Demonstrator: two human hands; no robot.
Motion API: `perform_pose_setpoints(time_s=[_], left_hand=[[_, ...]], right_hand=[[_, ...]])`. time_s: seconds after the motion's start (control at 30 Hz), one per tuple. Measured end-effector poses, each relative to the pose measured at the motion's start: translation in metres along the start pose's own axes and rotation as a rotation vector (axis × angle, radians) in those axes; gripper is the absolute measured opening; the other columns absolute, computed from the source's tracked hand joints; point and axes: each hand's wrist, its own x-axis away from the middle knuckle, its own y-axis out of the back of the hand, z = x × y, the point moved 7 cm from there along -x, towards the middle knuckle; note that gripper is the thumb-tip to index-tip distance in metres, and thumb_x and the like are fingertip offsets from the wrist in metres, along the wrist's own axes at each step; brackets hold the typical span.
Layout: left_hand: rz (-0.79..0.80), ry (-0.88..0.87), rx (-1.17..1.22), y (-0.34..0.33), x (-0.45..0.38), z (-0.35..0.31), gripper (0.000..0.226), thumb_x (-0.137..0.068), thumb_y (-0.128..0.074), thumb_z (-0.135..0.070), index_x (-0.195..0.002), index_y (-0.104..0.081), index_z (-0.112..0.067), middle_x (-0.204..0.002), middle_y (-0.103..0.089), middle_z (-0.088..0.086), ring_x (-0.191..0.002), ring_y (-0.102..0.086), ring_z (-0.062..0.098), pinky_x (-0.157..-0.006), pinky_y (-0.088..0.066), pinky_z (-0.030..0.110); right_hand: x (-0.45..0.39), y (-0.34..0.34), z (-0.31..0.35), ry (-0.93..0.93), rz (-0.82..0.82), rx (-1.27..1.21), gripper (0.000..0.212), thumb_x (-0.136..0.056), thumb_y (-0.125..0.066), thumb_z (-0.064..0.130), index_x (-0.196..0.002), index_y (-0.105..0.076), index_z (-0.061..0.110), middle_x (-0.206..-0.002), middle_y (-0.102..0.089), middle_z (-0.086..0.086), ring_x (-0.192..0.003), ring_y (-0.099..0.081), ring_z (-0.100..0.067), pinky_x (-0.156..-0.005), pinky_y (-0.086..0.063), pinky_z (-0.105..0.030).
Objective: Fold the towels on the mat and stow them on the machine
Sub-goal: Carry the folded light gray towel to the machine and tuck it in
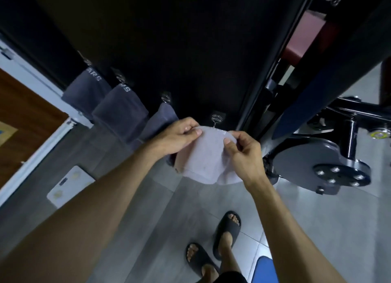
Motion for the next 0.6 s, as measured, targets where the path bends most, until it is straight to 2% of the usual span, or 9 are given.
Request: perform_pose_setpoints(time_s=[0.07, 0.17, 0.27, 0.33, 0.43, 0.5, 0.6], left_hand=[[-0.12, 0.031, 0.233, -0.007, -0.011, 0.004, 0.012, -0.097, -0.056, -0.024, -0.087, -0.062, -0.023, -0.074, -0.059, -0.01, -0.072, -0.052, 0.004, -0.072, -0.044, 0.026], [-0.328, 0.129, 0.478, -0.016, -0.026, 0.018, 0.01, -0.092, -0.064, -0.023, -0.084, -0.068, -0.019, -0.08, -0.067, -0.002, -0.076, -0.059, 0.011, -0.073, -0.05, 0.029], [-0.483, 0.234, 0.661, -0.029, -0.029, 0.037, 0.006, -0.083, -0.074, -0.02, -0.084, -0.069, -0.017, -0.081, -0.07, -0.004, -0.075, -0.064, 0.01, -0.072, -0.054, 0.027], [-0.542, 0.33, 0.756, -0.037, -0.029, 0.051, 0.017, -0.078, -0.079, -0.021, -0.09, -0.067, -0.016, -0.084, -0.07, -0.002, -0.075, -0.066, 0.013, -0.07, -0.056, 0.027], [-0.529, 0.303, 0.642, -0.036, -0.034, 0.051, 0.01, -0.082, -0.075, -0.02, -0.085, -0.07, -0.013, -0.082, -0.072, -0.001, -0.076, -0.067, 0.014, -0.066, -0.054, 0.023], [-0.52, 0.262, 0.526, -0.03, -0.032, 0.044, 0.011, -0.084, -0.073, -0.023, -0.086, -0.074, -0.013, -0.082, -0.074, -0.001, -0.078, -0.071, 0.015, -0.072, -0.057, 0.024], [-0.468, 0.185, 0.315, -0.022, -0.028, 0.031, 0.018, -0.091, -0.064, -0.032, -0.08, -0.073, -0.02, -0.093, -0.072, -0.001, -0.085, -0.069, 0.012, -0.081, -0.056, 0.027]], right_hand=[[-0.008, 0.001, -0.007, -0.011, -0.121, -0.078, 0.007, -0.092, -0.063, 0.012, -0.099, -0.062, 0.015, -0.078, -0.064, 0.003, -0.07, -0.057, -0.005, -0.07, -0.048, -0.022], [-0.017, 0.0, -0.015, 0.031, -0.302, -0.128, 0.009, -0.09, -0.062, 0.007, -0.09, -0.055, 0.013, -0.071, -0.051, 0.001, -0.064, -0.048, -0.006, -0.065, -0.044, -0.026], [-0.022, -0.007, -0.027, 0.039, -0.453, -0.146, 0.018, -0.089, -0.062, 0.006, -0.079, -0.055, 0.019, -0.066, -0.05, 0.001, -0.061, -0.046, -0.007, -0.062, -0.043, -0.029], [-0.022, -0.014, -0.036, 0.01, -0.53, -0.184, 0.019, -0.089, -0.064, 0.007, -0.077, -0.058, 0.02, -0.067, -0.053, 0.001, -0.062, -0.047, -0.01, -0.064, -0.045, -0.034], [-0.019, -0.024, -0.045, -0.036, -0.6, -0.233, 0.014, -0.089, -0.064, 0.008, -0.081, -0.065, 0.019, -0.075, -0.063, 0.003, -0.067, -0.055, -0.009, -0.072, -0.05, -0.029], [-0.017, -0.032, -0.047, -0.061, -0.568, -0.173, 0.01, -0.092, -0.063, 0.013, -0.091, -0.071, 0.018, -0.093, -0.066, 0.002, -0.081, -0.062, -0.005, -0.082, -0.051, -0.02], [-0.016, -0.041, -0.049, -0.059, -0.444, -0.035, 0.02, -0.096, -0.056, 0.02, -0.105, -0.073, 0.015, -0.113, -0.052, 0.002, -0.104, -0.054, -0.011, -0.086, -0.041, -0.008]])
